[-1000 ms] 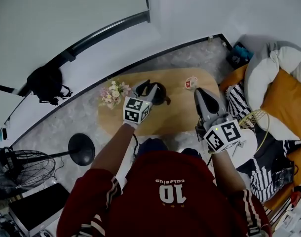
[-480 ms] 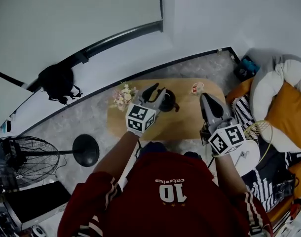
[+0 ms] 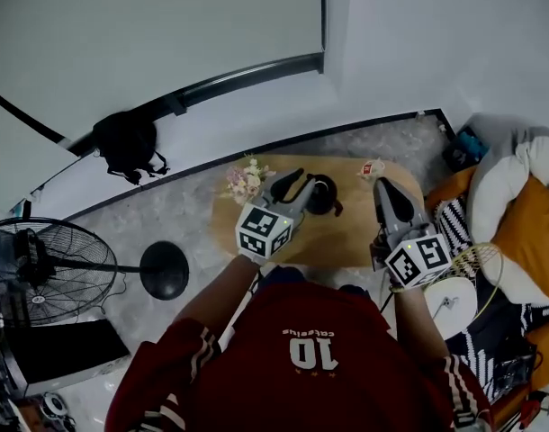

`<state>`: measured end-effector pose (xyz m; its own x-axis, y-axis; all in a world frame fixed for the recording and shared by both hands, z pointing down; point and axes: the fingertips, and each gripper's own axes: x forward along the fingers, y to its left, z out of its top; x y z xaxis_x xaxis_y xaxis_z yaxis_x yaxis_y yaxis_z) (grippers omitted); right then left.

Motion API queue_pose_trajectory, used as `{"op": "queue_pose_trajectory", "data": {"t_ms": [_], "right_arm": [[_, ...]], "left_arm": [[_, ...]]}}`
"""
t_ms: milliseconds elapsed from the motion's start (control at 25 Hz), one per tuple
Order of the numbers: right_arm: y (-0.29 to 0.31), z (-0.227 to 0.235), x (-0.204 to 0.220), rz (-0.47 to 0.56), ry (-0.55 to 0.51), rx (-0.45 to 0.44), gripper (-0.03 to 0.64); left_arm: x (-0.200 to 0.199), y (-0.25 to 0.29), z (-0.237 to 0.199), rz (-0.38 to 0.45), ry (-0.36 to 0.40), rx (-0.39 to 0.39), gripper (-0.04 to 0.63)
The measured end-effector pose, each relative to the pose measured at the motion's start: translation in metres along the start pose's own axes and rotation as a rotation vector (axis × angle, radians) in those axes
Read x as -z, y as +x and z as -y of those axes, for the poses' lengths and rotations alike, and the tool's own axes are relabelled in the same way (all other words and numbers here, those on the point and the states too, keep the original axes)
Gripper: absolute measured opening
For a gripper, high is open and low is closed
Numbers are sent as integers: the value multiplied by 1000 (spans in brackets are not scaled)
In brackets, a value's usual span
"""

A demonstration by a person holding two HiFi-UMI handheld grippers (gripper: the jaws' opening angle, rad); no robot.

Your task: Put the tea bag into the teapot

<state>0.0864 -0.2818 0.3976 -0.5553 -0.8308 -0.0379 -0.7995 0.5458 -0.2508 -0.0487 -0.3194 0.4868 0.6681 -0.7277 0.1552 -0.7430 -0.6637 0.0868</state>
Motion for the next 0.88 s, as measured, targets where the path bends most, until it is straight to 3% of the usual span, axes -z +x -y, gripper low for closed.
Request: {"op": "queue_pose_trajectory", "data": {"t_ms": [480, 880], "right_arm": [[6, -7, 1, 2, 13, -34, -2], [14, -17, 6, -3, 22, -71, -2]], "left_arm": [[-53, -40, 3, 113, -10, -45, 66], [-67, -53, 4, 132, 28, -63, 8]]}}
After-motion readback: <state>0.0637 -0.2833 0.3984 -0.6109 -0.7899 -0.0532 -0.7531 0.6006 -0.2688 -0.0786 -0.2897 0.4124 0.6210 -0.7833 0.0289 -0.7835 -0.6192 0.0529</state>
